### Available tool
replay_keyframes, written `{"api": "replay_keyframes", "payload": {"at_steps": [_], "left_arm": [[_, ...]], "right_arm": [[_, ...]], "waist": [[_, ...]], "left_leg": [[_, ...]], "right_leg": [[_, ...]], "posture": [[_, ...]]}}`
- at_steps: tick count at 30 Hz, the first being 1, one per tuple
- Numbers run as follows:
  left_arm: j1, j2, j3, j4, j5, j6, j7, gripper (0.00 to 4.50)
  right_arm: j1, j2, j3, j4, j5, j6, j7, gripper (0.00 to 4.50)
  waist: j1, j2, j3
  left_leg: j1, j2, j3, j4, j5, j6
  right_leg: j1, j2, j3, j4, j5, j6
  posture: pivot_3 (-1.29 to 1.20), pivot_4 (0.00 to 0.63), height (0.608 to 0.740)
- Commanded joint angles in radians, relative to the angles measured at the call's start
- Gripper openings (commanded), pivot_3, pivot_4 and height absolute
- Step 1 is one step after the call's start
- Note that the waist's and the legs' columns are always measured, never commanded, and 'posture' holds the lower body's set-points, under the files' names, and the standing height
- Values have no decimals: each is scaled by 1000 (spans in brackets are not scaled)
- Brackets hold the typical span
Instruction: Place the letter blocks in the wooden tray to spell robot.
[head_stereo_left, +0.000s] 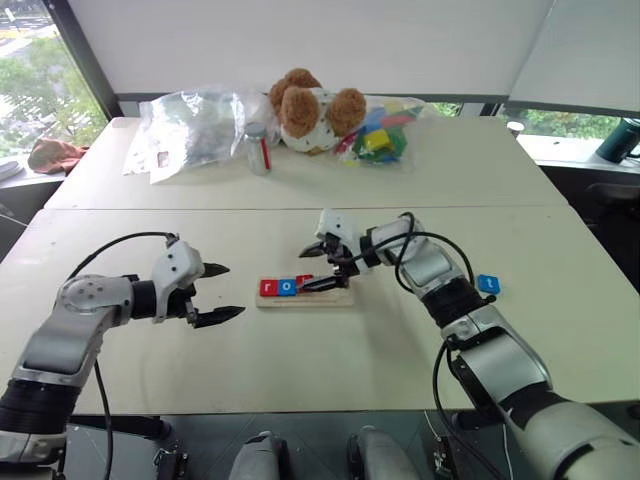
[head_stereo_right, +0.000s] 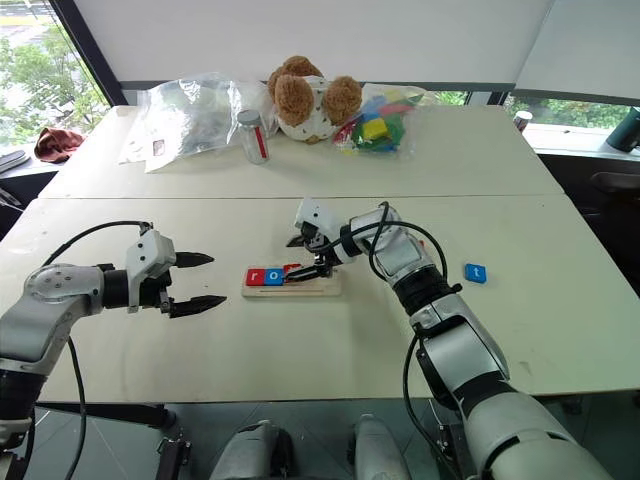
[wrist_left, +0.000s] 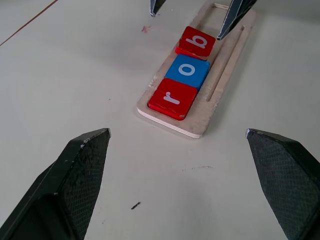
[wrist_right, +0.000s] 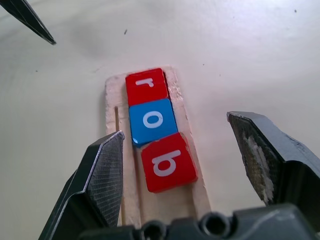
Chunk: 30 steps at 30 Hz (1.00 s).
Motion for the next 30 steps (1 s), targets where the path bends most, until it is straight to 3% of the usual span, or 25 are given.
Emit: {"api": "replay_keyframes", "payload": {"at_steps": [1, 20, 25, 30], "left_arm": [[-15, 0, 1, -4, 5, -16, 0, 4500], [-24, -5, -8, 7, 7, -23, 3, 4500], [-42, -16, 1, -9, -6, -10, 9, 4500], [-59, -10, 12, -139, -90, 84, 2, 4500]], "right_arm": [[26, -10, 0, -69, 18, 24, 7, 3591], [94, -12, 20, -167, 26, 91, -2, 3591], [54, -20, -87, -178, 40, 107, -151, 3591], [116, -38, -349, -454, 55, 363, -491, 3591]], "waist": [[0, 0, 0], [1, 0, 0], [1, 0, 0], [8, 0, 0]], "left_leg": [[0, 0, 0, 0, 0, 0], [0, 0, 0, 0, -1, 1], [0, 0, 0, 0, 0, 1], [-3, 0, -1, 0, 0, 0]], "right_leg": [[0, 0, 0, 0, 0, 0], [0, 0, 0, 0, 0, 0], [0, 0, 0, 0, 0, 0], [-1, -1, 0, 0, 0, 0]], "posture": [[0, 150, 740], [0, 150, 740], [0, 150, 740], [0, 150, 740]]}}
